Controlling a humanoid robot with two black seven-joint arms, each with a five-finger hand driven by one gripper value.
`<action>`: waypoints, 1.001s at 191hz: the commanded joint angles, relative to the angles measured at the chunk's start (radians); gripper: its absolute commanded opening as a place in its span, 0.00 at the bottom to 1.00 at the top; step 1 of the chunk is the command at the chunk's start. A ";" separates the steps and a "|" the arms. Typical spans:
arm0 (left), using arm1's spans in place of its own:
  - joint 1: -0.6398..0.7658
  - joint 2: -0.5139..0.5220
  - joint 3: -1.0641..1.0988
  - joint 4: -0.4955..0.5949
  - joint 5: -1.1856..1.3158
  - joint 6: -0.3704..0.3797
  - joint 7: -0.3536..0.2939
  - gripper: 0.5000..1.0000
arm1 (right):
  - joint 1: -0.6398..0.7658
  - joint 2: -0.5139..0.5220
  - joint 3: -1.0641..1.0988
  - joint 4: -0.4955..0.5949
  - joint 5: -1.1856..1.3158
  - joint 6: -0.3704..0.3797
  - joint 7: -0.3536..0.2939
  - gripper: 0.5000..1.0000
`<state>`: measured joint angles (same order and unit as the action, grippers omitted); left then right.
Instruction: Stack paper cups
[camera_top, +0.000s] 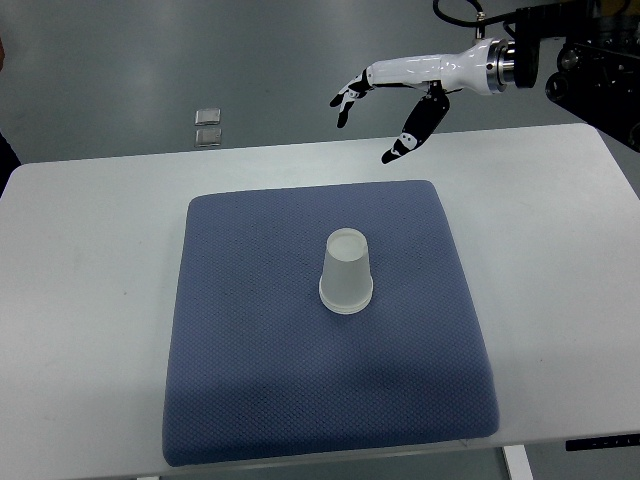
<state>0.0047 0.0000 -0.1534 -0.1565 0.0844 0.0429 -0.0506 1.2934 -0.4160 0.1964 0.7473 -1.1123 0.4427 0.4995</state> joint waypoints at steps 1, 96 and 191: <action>0.000 0.000 0.000 0.000 0.000 0.000 0.000 1.00 | -0.055 0.008 -0.002 -0.062 0.138 -0.048 -0.001 0.83; 0.000 0.000 0.000 0.000 0.000 0.000 0.000 1.00 | -0.209 0.083 0.005 -0.149 0.815 -0.277 -0.122 0.83; 0.000 0.000 0.000 0.000 0.000 0.000 0.000 1.00 | -0.278 0.106 0.005 -0.140 1.514 -0.391 -0.217 0.83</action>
<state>0.0047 0.0000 -0.1534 -0.1565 0.0844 0.0429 -0.0506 1.0257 -0.3158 0.2005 0.6024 0.2630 0.0589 0.2844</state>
